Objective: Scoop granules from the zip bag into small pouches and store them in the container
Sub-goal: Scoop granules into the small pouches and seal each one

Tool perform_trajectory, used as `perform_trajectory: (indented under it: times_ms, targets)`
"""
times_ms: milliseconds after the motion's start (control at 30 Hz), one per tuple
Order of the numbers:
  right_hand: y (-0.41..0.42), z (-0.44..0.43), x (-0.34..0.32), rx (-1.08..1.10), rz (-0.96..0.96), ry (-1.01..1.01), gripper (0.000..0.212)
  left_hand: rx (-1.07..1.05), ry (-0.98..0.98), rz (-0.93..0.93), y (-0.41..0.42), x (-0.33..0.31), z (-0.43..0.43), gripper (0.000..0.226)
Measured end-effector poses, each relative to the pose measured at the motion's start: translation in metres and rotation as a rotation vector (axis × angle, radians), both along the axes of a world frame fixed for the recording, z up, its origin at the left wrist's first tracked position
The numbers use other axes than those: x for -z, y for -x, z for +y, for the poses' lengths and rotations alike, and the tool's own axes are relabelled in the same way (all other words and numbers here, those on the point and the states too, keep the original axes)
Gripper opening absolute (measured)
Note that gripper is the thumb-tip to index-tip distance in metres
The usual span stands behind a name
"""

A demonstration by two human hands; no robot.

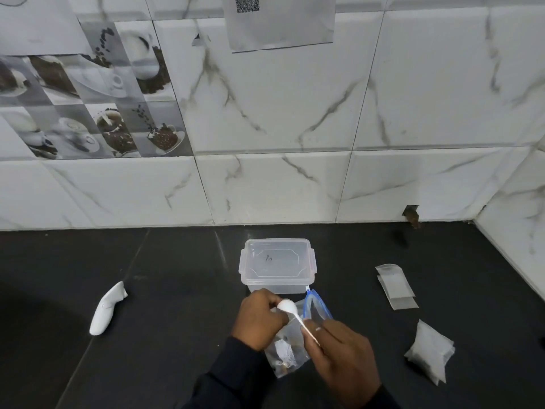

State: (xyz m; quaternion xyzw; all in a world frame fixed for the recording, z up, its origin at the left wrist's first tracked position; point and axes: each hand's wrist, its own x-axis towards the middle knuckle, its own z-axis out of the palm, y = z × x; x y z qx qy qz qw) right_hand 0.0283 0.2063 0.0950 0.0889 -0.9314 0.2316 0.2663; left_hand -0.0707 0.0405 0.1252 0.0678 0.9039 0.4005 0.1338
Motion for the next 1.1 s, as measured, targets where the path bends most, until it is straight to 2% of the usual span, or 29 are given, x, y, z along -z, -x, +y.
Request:
perform_trajectory:
  times_ms: [133, 233, 300, 400, 433, 533, 600, 667, 767, 833, 900, 1000, 1067, 1100]
  targets:
    - [-0.003, -0.001, 0.012, 0.027, 0.115, -0.088, 0.02, -0.004, -0.006, -0.034, -0.001, 0.001, 0.001, 0.022]
    - [-0.002, 0.0, 0.007, 0.049, 0.051, 0.031, 0.02, -0.005, -0.005, -0.073, -0.002, -0.001, 0.001, 0.023]
    - [-0.004, -0.001, -0.005, 0.108, -0.029, 0.252, 0.016, -0.026, -0.039, -0.108, -0.002, -0.002, 0.0, 0.025]
    - [-0.003, 0.01, -0.033, 0.278, -0.067, 0.782, 0.005, -0.056, -0.068, -0.14, -0.002, -0.003, -0.006, 0.027]
    - [-0.002, 0.021, -0.038, 0.353, -0.094, 0.846, 0.006, -0.062, -0.07, -0.142, -0.002, -0.003, -0.008, 0.027]
    - [0.003, 0.062, -0.032, 0.493, -0.299, 0.664, 0.011, -0.088, -0.073, -0.152, -0.002, -0.003, -0.014, 0.02]
    - [0.01, 0.081, -0.014, 0.465, -0.518, 0.524, 0.022, -0.092, -0.077, -0.169, -0.003, -0.003, -0.016, 0.018]
    - [0.022, 0.085, 0.004, 0.384, -0.718, 0.356, 0.024, -0.089, -0.086, -0.179, -0.005, -0.001, -0.016, 0.017]
    - [0.052, 0.072, 0.022, 0.224, -1.014, 0.368, 0.016, -0.069, -0.099, -0.175, -0.006, 0.0, -0.009, 0.017]
    - [0.07, 0.063, 0.03, 0.159, -1.137, 0.434, 0.025, -0.055, -0.099, -0.165, -0.006, 0.0, -0.005, 0.017]
    - [0.075, 0.062, 0.025, 0.215, -1.066, 0.469, 0.035, -0.046, -0.104, -0.143, -0.007, -0.002, -0.004, 0.017]
    - [0.058, 0.062, -0.009, 0.352, -0.59, 0.536, 0.019, -0.051, -0.144, -0.1, -0.01, -0.008, -0.005, 0.017]
    - [0.041, 0.055, -0.039, 0.226, -0.353, 0.651, 0.006, -0.076, -0.202, -0.072, -0.01, -0.015, -0.004, 0.017]
    - [0.035, 0.051, -0.054, 0.086, -0.304, 0.67, 0.014, -0.085, -0.234, -0.059, -0.009, -0.02, -0.001, 0.018]
